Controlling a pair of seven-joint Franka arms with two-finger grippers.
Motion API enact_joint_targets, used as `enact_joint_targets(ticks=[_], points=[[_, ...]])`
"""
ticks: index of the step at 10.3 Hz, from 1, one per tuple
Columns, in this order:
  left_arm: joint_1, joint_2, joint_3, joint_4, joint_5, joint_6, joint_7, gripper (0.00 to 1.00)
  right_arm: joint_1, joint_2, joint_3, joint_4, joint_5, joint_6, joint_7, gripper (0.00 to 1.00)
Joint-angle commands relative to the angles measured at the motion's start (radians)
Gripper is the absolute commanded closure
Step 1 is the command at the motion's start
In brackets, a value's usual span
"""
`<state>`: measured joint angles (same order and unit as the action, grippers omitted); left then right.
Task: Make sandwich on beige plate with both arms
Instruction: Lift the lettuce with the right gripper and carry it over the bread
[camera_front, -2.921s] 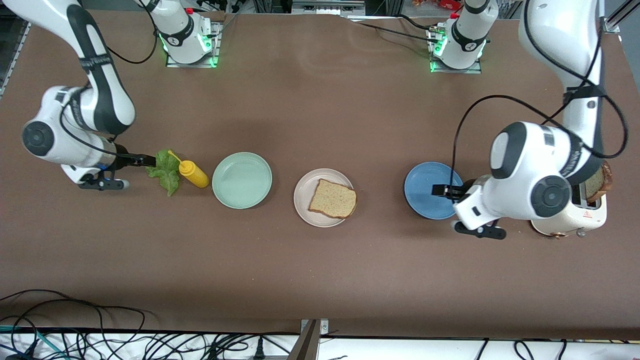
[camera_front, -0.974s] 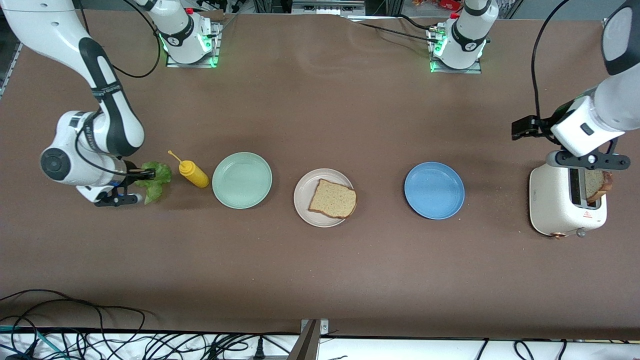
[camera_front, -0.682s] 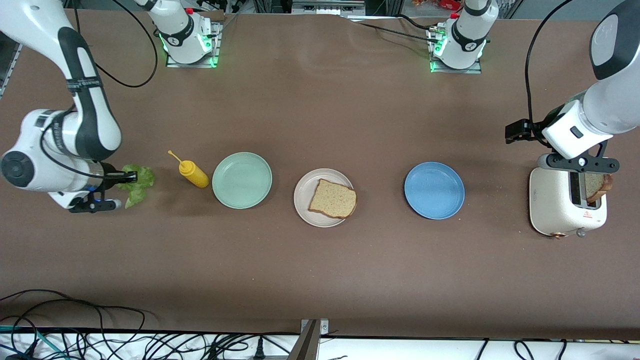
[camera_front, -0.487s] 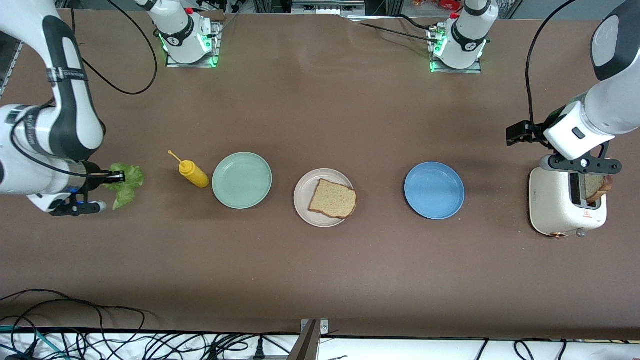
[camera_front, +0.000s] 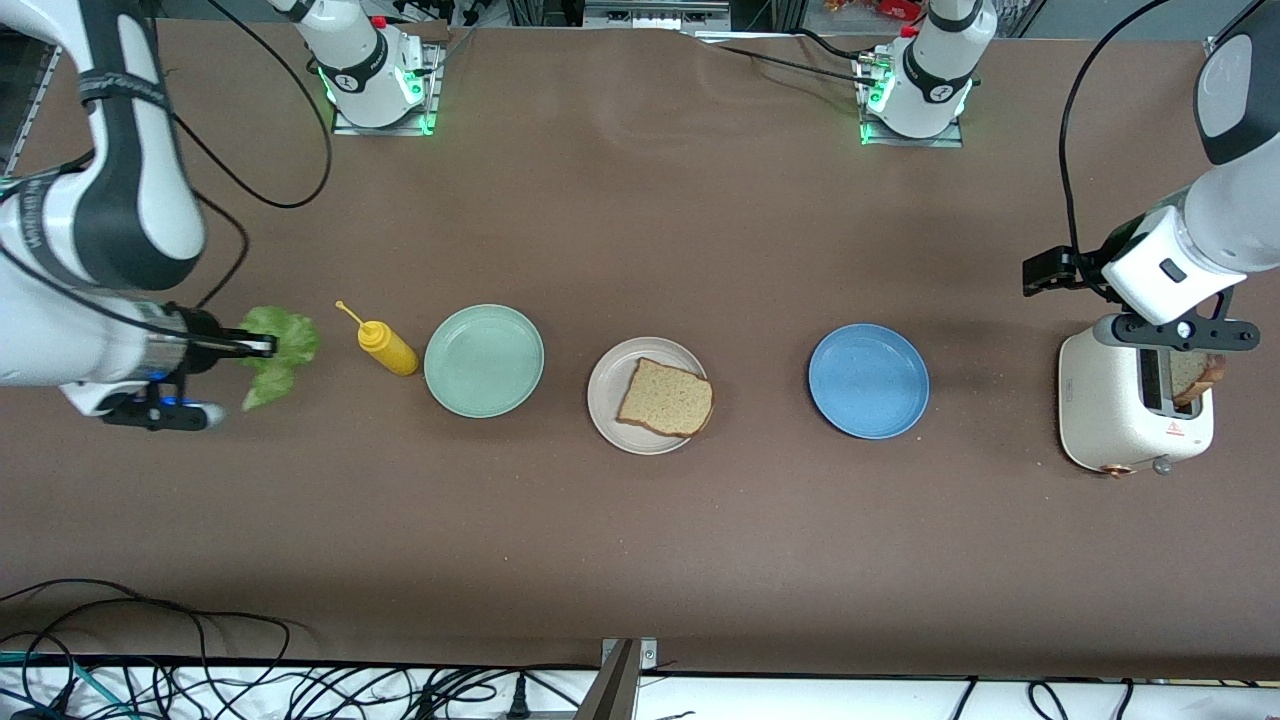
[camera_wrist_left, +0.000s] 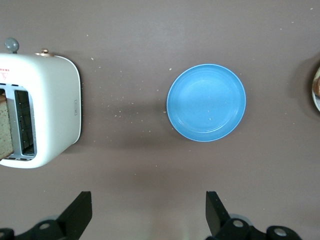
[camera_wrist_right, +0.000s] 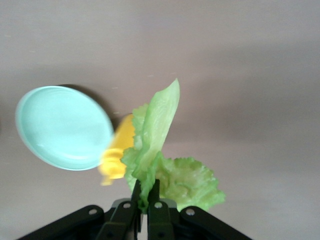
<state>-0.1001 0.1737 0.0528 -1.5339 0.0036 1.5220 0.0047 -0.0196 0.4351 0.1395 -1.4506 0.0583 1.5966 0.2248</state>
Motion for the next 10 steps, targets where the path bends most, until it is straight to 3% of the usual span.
enact_joint_targets(ticks=[1, 2, 5, 10], points=[[0.013, 0.004, -0.010, 0.008, 0.032, 0.004, 0.003, 0.00, 0.024, 0.004, 0.122, 0.035, -0.001, -0.014, 0.245, 0.94], [0.014, 0.004, -0.010, 0.008, 0.033, 0.004, 0.003, 0.00, 0.086, 0.011, 0.129, 0.038, -0.017, 0.005, 0.384, 0.94], [0.014, 0.004, -0.010, 0.008, 0.033, 0.004, 0.003, 0.00, 0.263, 0.089, 0.127, 0.039, -0.092, 0.228, 0.687, 0.94], [0.016, 0.004, -0.008, 0.008, 0.035, 0.004, 0.001, 0.00, 0.408, 0.238, 0.129, 0.039, -0.068, 0.604, 1.224, 0.94]])
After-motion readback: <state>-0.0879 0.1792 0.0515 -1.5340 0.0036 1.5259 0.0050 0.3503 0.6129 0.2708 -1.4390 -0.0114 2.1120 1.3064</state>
